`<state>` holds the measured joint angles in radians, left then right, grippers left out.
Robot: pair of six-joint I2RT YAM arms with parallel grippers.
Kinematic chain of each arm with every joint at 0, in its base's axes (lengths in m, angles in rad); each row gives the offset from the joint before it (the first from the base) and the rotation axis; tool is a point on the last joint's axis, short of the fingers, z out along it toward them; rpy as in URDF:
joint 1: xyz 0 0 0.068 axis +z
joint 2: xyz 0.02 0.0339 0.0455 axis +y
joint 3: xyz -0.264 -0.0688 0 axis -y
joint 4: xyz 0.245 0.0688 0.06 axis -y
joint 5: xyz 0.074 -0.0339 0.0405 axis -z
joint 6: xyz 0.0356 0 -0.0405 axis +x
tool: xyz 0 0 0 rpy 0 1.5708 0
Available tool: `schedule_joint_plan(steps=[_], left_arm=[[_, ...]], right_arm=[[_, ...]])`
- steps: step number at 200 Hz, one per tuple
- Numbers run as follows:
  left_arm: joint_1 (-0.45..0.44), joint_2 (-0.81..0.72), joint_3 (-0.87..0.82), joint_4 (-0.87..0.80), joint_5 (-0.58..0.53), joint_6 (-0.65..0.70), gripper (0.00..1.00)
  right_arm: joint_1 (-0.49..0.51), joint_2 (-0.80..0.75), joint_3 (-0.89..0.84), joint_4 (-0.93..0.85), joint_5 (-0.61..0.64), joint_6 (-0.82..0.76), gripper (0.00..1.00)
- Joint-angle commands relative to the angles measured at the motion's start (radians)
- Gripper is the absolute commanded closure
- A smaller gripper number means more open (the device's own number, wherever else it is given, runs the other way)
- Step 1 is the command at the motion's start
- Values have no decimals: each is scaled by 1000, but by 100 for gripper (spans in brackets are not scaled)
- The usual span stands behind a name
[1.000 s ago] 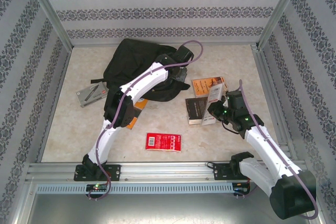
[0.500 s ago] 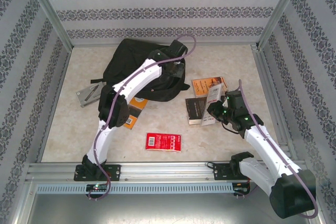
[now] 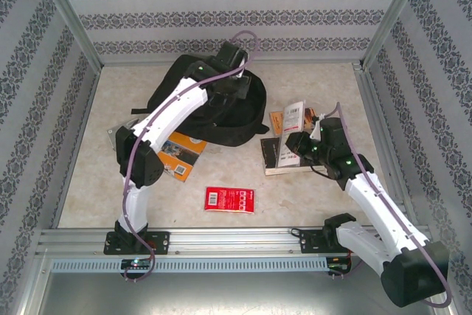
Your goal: Pack the student bag
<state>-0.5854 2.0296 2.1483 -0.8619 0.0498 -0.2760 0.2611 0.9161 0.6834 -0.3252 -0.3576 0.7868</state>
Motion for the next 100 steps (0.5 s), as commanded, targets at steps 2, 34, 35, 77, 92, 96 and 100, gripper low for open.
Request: schedule_joint_plan(steps=[2, 34, 35, 77, 92, 96, 100], left_arm=[[23, -93, 22, 7, 26, 48, 100], [31, -149, 24, 1, 40, 61, 100], [31, -152, 21, 1, 40, 61, 100], [33, -292, -154, 54, 69, 52, 100], [34, -359, -237, 85, 80, 41, 100], [35, -376, -255, 91, 85, 39, 100], [35, -393, -275, 98, 89, 36, 100]], right_arm=[[20, 14, 70, 36, -38, -38, 87], [51, 30, 151, 24, -70, -56, 87], [52, 30, 153, 23, -71, -56, 87], [95, 62, 252, 10, -145, -54, 85], [110, 94, 278, 11, -161, -35, 84], [113, 106, 282, 18, -171, -25, 84], [116, 119, 287, 22, -184, -13, 84]])
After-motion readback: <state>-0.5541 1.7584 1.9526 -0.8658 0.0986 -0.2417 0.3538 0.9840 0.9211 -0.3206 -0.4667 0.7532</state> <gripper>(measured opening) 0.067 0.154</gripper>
